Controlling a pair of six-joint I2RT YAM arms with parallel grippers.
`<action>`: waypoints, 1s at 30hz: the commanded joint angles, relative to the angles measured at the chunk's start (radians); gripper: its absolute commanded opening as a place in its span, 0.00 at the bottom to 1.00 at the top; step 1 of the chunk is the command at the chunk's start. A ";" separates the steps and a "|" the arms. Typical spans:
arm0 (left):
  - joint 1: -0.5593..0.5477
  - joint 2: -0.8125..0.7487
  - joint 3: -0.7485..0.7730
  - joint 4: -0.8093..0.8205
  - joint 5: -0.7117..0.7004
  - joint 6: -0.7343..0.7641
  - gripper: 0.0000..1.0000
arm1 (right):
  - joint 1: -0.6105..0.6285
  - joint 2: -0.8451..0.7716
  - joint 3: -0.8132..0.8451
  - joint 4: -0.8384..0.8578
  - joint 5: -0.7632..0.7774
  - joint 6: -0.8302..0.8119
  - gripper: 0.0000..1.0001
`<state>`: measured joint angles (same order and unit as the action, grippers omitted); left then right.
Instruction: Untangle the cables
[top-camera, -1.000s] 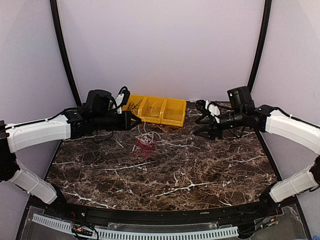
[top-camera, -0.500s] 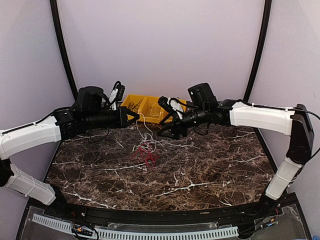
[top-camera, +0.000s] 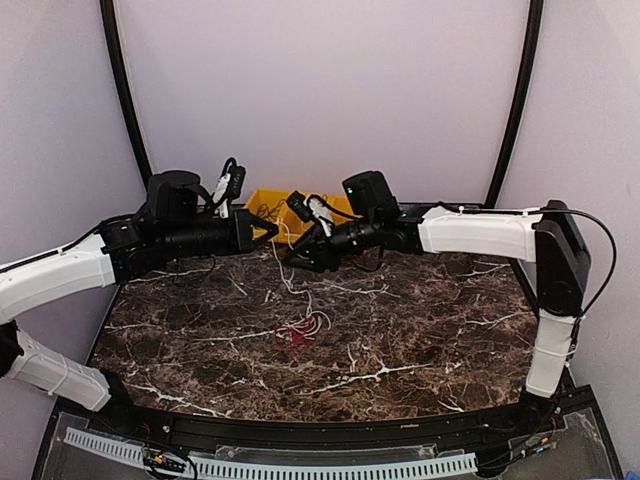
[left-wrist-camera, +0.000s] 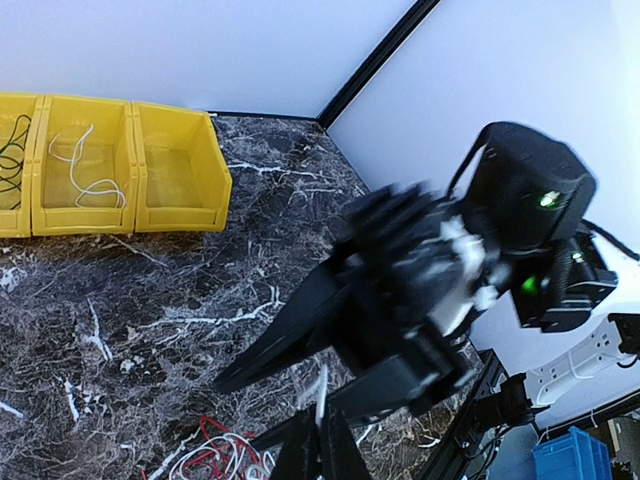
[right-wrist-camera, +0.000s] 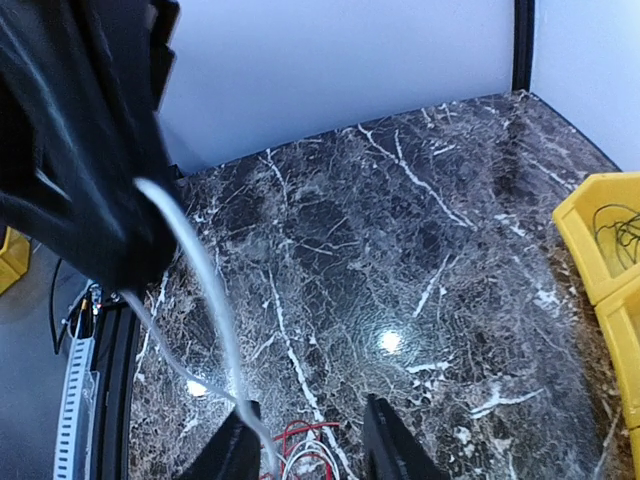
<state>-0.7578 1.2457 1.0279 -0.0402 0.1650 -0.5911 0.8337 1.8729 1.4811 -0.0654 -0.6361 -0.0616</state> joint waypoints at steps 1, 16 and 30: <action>-0.008 -0.073 0.031 0.006 -0.030 -0.009 0.00 | 0.019 0.072 -0.016 0.049 -0.051 0.060 0.33; -0.009 -0.200 0.006 -0.005 -0.176 0.006 0.00 | 0.045 0.152 -0.079 0.042 -0.133 0.019 0.42; -0.009 -0.244 -0.063 0.022 -0.235 0.005 0.00 | 0.026 -0.049 -0.234 0.012 -0.152 -0.219 0.57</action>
<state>-0.7624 1.0340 0.9764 -0.0528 -0.0456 -0.5915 0.8505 1.8347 1.2434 -0.0669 -0.7486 -0.2085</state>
